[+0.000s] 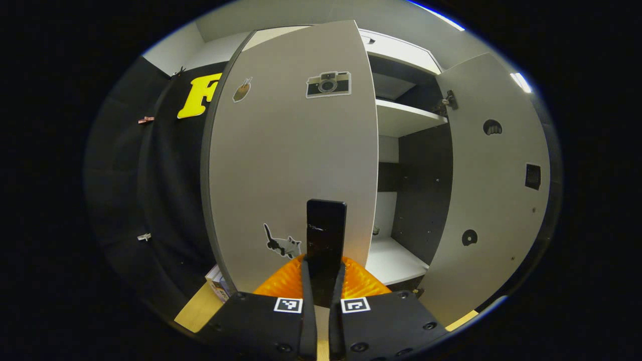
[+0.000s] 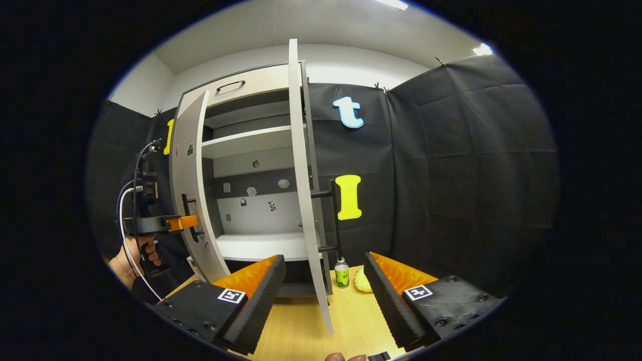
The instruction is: Open the right door of the double-door shoe cabinet with the right hand, and open the left door with the left hand.
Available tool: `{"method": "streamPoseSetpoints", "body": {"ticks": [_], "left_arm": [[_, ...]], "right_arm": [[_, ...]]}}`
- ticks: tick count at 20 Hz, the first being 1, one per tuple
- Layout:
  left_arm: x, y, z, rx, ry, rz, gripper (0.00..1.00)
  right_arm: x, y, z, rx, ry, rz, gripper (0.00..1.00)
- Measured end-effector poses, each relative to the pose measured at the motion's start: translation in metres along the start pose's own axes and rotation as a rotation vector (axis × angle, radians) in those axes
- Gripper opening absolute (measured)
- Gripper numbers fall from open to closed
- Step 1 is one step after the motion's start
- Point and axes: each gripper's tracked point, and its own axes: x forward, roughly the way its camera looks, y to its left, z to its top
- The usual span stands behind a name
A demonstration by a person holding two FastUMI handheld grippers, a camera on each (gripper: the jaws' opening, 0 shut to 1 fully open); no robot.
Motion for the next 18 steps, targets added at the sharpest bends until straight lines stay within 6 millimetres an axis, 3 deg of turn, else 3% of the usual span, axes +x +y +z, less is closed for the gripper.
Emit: {"method": "streamPoseSetpoints", "body": {"ticks": [12, 18], "left_arm": [[-0.004, 0.011, -0.001, 0.005, 0.019, -0.025, 0.13], [-0.011, 0.019, -0.001, 0.017, 0.027, -0.072, 0.13]], "right_arm": [[-0.001, 0.02, 0.002, -0.009, -0.008, 0.027, 0.98], [0.002, 0.048, -0.004, -0.021, 0.0, 0.07, 0.98]]}}
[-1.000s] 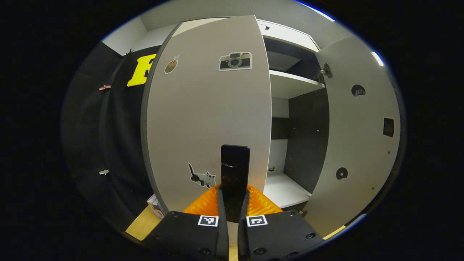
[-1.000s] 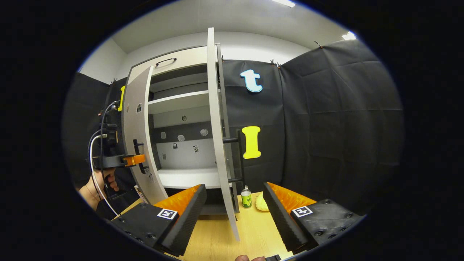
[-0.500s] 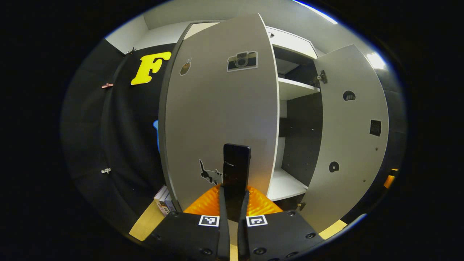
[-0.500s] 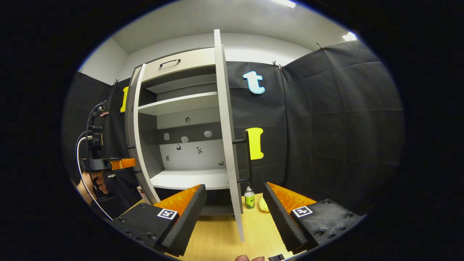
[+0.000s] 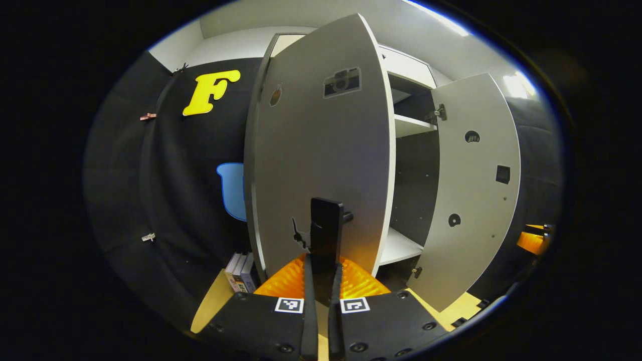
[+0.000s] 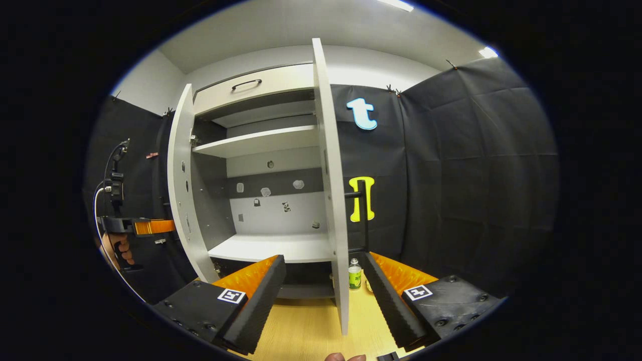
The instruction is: Open the right door of the double-door shoe cabinet with the right hand, and open the left door with the left hand.
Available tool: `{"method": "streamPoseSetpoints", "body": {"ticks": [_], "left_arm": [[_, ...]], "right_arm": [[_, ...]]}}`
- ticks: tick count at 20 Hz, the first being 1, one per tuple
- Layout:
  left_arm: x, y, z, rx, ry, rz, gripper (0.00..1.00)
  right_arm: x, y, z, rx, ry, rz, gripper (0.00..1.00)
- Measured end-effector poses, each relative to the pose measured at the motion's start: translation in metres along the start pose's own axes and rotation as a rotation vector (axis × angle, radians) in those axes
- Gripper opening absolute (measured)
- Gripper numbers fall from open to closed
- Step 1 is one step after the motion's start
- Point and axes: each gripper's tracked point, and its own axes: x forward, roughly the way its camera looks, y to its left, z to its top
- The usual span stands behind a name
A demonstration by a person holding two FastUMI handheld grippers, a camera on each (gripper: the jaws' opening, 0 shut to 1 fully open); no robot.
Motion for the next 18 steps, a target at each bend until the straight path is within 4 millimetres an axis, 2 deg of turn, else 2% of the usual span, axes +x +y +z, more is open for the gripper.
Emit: {"method": "streamPoseSetpoints", "body": {"ticks": [4, 8, 11, 15, 16, 18], "left_arm": [[-0.003, 0.003, 0.0, -0.012, -0.004, 0.001, 0.12], [-0.01, 0.015, 0.0, -0.003, -0.009, 0.046, 0.11], [-0.009, 0.031, 0.0, 0.015, -0.01, 0.094, 0.06], [-0.009, 0.055, 0.006, 0.024, -0.04, 0.167, 0.06], [-0.009, 0.045, 0.006, -0.007, -0.045, 0.138, 0.02], [-0.007, 0.036, 0.007, -0.022, -0.048, 0.127, 0.05]], "right_arm": [[0.004, 0.014, -0.001, -0.008, 0.001, 0.022, 0.99], [0.004, 0.026, -0.001, -0.01, -0.003, 0.032, 0.98], [0.006, 0.036, -0.003, -0.01, -0.001, 0.044, 0.99], [0.006, 0.049, -0.004, -0.019, 0.001, 0.061, 0.99], [0.005, 0.052, -0.004, -0.021, 0.0, 0.066, 0.99], [0.003, 0.055, -0.003, -0.027, -0.002, 0.073, 0.99]]}}
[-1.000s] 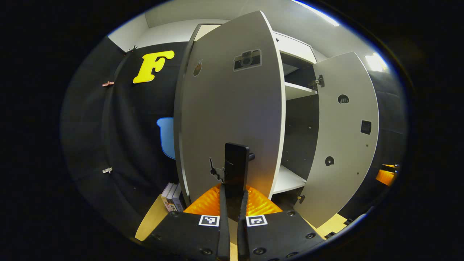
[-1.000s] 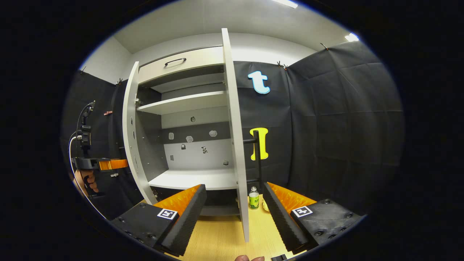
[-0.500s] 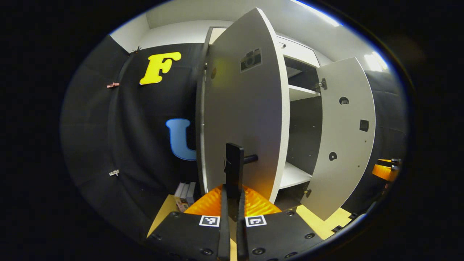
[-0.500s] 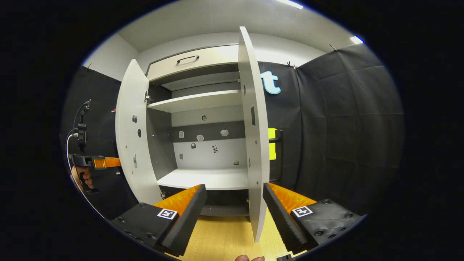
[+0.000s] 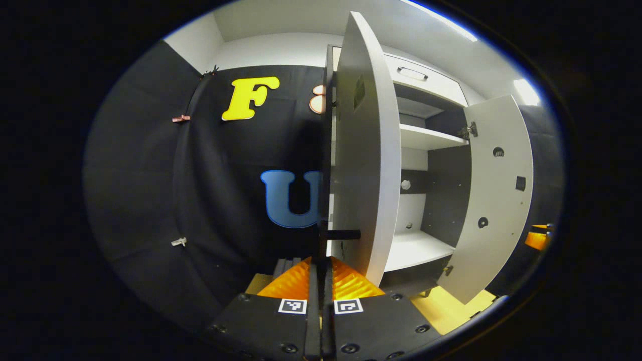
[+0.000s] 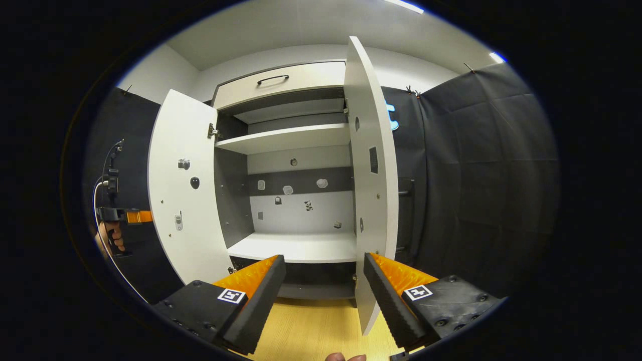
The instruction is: Open the right door of the double-door shoe cabinet with the right hand, and open the left door with the left hand.
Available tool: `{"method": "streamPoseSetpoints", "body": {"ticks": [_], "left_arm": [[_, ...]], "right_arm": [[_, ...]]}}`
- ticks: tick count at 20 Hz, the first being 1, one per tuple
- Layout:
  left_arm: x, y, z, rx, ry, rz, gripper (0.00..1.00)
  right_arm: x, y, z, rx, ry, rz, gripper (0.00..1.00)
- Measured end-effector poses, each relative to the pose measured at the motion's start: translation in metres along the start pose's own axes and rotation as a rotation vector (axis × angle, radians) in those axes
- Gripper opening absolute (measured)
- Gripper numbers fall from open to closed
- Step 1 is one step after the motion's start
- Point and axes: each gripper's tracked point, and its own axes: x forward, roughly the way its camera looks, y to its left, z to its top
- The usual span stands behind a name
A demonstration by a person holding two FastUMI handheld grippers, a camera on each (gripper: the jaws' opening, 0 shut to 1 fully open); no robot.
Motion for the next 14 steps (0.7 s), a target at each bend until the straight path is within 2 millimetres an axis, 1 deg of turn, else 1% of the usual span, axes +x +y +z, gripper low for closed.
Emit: {"method": "streamPoseSetpoints", "body": {"ticks": [1, 3, 6, 8, 9, 10, 11, 13, 14], "left_arm": [[0.001, 0.01, 0.0, 0.02, -0.002, 0.013, 0.05], [-0.001, 0.016, -0.001, 0.039, 0.005, 0.033, 0.05], [-0.008, 0.016, -0.004, 0.015, 0.021, 0.044, 0.05], [-0.008, 0.013, -0.005, 0.006, 0.021, 0.058, 0.06], [-0.009, 0.014, -0.004, 0.011, 0.017, 0.063, 0.07], [-0.01, 0.016, -0.002, 0.024, 0.011, 0.071, 0.1], [-0.011, 0.018, -0.002, 0.039, 0.006, 0.077, 0.08], [-0.013, 0.017, 0.0, 0.05, 0.002, 0.079, 0.08], [-0.014, 0.014, 0.001, 0.043, 0.002, 0.073, 0.11]], "right_arm": [[0.0, 0.003, 0.001, -0.002, -0.002, 0.001, 0.99], [-0.002, 0.0, 0.0, 0.0, -0.001, 0.003, 0.99], [-0.003, 0.003, 0.001, 0.007, 0.0, 0.001, 0.98], [-0.006, -0.002, 0.001, 0.014, 0.002, 0.0, 0.98], [-0.007, 0.0, 0.001, 0.017, 0.002, -0.001, 0.98], [-0.008, 0.0, 0.002, 0.019, 0.001, -0.001, 0.98], [-0.009, -0.001, 0.002, 0.022, 0.001, 0.0, 0.98], [-0.011, 0.0, 0.001, 0.02, 0.003, 0.003, 0.99], [-0.011, 0.0, 0.001, 0.018, 0.005, 0.004, 0.98]]}}
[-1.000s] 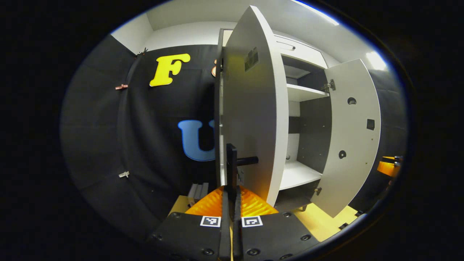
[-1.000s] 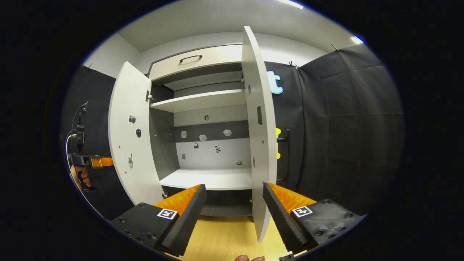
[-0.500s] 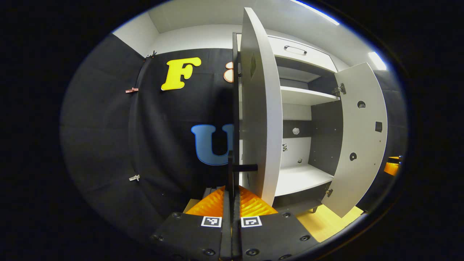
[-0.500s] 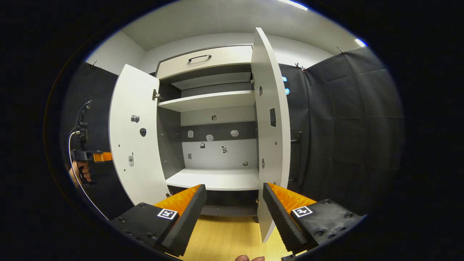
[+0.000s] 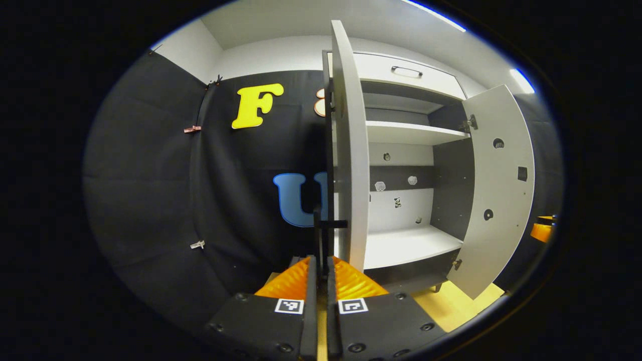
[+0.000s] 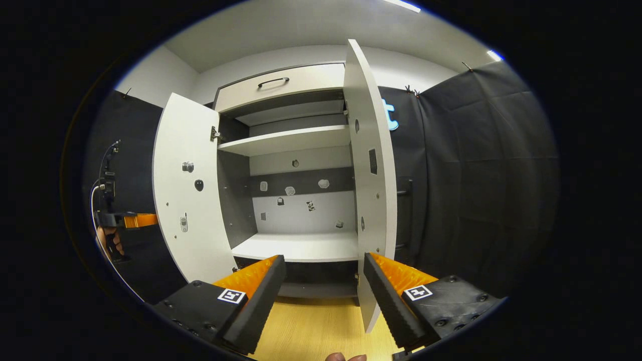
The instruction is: Open the right door of the double-door shoe cabinet with the right hand, and open the left door with the left hand.
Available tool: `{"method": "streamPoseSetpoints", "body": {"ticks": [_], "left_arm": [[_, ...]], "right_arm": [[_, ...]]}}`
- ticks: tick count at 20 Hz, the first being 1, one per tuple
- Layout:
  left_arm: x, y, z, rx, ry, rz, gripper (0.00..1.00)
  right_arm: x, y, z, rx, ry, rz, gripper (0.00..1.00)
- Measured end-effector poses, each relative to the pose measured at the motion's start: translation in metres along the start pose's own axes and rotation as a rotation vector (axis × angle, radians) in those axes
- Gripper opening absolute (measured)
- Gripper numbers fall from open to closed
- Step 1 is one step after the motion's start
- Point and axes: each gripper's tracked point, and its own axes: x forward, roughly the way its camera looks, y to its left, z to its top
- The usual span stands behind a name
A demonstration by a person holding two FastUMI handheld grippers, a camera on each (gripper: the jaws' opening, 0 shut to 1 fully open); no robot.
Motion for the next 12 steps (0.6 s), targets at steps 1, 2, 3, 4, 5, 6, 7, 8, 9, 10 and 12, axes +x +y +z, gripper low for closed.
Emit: {"method": "streamPoseSetpoints", "body": {"ticks": [1, 2, 3, 4, 5, 6, 7, 8, 9, 10, 12], "left_arm": [[0.0, -0.004, 0.001, -0.008, -0.004, -0.006, 0.16], [-0.001, -0.007, 0.002, -0.011, -0.009, -0.006, 0.25], [-0.001, -0.009, 0.005, -0.009, -0.017, 0.002, 0.31], [-0.003, -0.012, 0.007, -0.008, -0.027, 0.004, 0.4], [-0.003, -0.015, 0.01, -0.01, -0.038, 0.008, 0.49], [-0.003, -0.02, 0.012, -0.009, -0.045, 0.002, 0.59], [-0.006, -0.027, 0.014, -0.003, -0.046, -0.005, 0.69], [-0.007, -0.033, 0.014, 0.0, -0.043, -0.007, 0.78], [-0.006, -0.037, 0.013, -0.001, -0.042, -0.002, 0.88], [-0.011, -0.037, 0.012, -0.005, -0.042, 0.003, 0.98], [-0.026, -0.045, 0.012, -0.008, -0.054, -0.002, 0.98]], "right_arm": [[-0.001, 0.0, 0.0, 0.001, 0.0, 0.002, 0.98], [-0.001, 0.0, 0.001, 0.003, -0.001, 0.005, 0.98], [-0.001, 0.0, 0.002, 0.006, -0.002, 0.007, 0.98], [-0.001, 0.0, 0.003, 0.007, -0.004, 0.007, 0.98], [-0.001, 0.001, 0.005, 0.008, -0.005, 0.008, 0.98], [-0.001, 0.001, 0.007, 0.009, -0.01, 0.009, 0.98], [-0.001, 0.0, 0.009, 0.01, -0.014, 0.011, 0.98], [-0.001, -0.001, 0.011, 0.008, -0.018, 0.011, 0.98], [-0.001, 0.0, 0.012, 0.006, -0.021, 0.01, 0.98], [-0.001, -0.001, 0.013, 0.007, -0.024, 0.011, 0.98], [-0.002, -0.002, 0.016, 0.011, -0.029, 0.011, 0.98]]}}
